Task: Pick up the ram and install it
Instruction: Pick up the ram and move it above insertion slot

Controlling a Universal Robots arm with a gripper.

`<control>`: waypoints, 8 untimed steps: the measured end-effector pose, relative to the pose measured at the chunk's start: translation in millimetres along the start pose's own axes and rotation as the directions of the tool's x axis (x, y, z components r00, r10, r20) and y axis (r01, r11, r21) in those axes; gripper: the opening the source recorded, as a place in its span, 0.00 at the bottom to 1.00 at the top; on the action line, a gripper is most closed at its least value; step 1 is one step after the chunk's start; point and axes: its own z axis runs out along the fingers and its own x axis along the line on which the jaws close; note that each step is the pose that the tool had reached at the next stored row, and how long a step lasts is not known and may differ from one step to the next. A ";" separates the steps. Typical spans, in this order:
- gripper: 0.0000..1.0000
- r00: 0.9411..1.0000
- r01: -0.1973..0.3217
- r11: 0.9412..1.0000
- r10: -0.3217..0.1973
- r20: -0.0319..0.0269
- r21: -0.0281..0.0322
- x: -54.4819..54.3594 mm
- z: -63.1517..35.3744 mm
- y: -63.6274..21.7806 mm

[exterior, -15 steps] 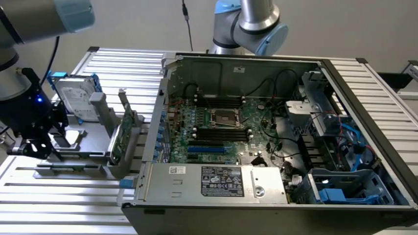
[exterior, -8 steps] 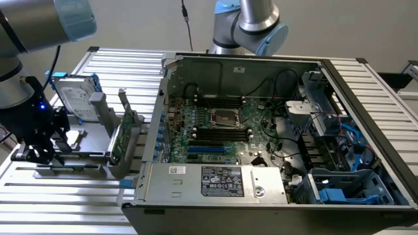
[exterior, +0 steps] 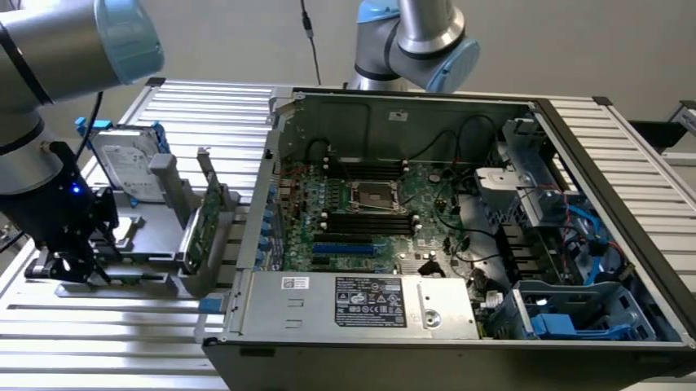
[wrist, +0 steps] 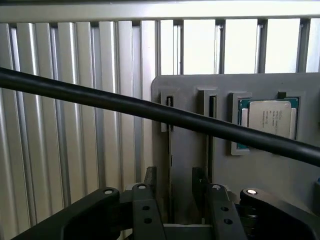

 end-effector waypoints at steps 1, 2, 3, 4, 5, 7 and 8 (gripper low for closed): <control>0.42 1.000 0.003 1.000 -0.003 0.000 0.000 0.0 1.8 0.0; 0.42 1.000 0.006 1.000 -0.006 -0.001 0.000 0.1 3.5 -0.1; 0.42 1.000 0.009 1.000 -0.009 -0.001 0.000 0.1 5.3 -0.2; 0.42 1.000 0.012 1.000 -0.012 -0.002 0.000 0.1 7.2 -0.4; 0.42 1.000 0.016 1.000 -0.016 -0.002 0.001 0.1 9.0 -0.5; 0.42 1.000 0.022 1.000 -0.022 -0.003 0.001 0.1 12.7 -0.9; 0.42 1.000 0.024 1.000 -0.024 -0.003 0.001 0.0 14.6 -1.2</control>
